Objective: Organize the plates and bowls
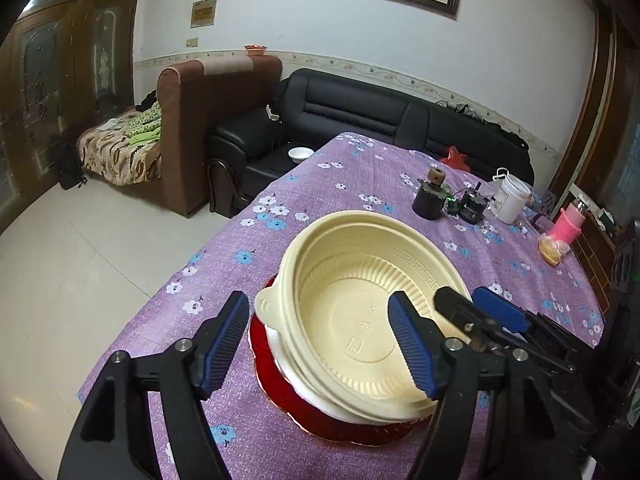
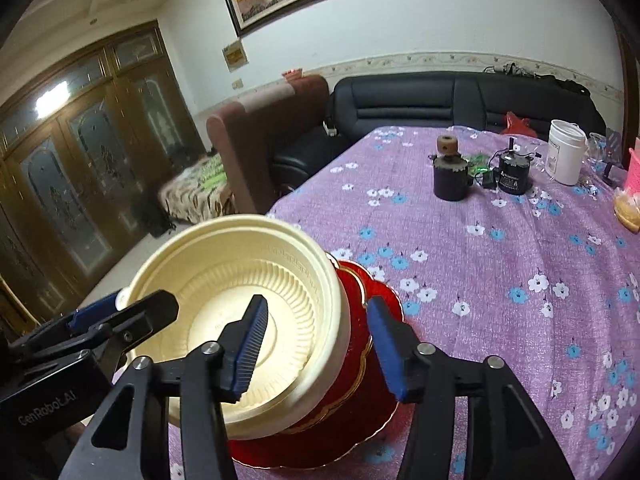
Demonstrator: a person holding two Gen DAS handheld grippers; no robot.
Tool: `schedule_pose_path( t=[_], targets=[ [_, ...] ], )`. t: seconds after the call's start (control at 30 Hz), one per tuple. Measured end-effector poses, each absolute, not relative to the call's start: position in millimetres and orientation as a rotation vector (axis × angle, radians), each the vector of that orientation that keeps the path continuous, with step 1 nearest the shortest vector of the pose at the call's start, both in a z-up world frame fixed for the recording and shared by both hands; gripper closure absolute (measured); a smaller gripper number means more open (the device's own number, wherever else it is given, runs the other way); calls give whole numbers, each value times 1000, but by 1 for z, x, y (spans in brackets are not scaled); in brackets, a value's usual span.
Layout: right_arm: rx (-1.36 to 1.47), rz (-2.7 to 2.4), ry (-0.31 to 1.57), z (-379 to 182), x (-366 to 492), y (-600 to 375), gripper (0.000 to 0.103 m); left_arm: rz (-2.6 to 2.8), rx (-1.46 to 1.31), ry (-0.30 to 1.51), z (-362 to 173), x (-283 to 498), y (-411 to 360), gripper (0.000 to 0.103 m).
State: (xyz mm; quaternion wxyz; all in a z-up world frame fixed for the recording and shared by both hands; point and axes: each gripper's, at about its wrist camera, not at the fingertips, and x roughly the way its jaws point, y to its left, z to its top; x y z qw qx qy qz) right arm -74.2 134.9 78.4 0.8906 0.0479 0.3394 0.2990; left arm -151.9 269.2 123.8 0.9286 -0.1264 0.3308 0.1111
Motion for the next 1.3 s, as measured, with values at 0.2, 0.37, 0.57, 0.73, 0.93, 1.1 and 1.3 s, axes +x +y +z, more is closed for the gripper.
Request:
schedule_pose_path(
  t=[0.2, 0.37, 0.57, 0.73, 0.93, 1.1, 1.3],
  targets=[
    [218, 579, 672, 85, -82, 105, 42, 235, -320, 652, 125, -165, 280, 27],
    [337, 538, 668, 83, -92, 71, 40, 262, -366, 592, 131, -179, 290, 21],
    [428, 495, 664, 74, -105, 46, 37, 286, -349, 631, 119, -175, 290, 19],
    [429, 486, 670, 68, -111, 40, 37, 310, -343, 644, 113, -173, 288, 19],
    [405, 475, 659, 65, -119, 38, 37, 354, -291, 588, 117, -182, 277, 19],
    [321, 451, 627, 65, -134, 43, 33, 392, -208, 470, 127, -207, 253, 7],
    [272, 458, 630, 59, -146, 50, 31, 340, -163, 487, 124, -214, 225, 2]
  ],
)
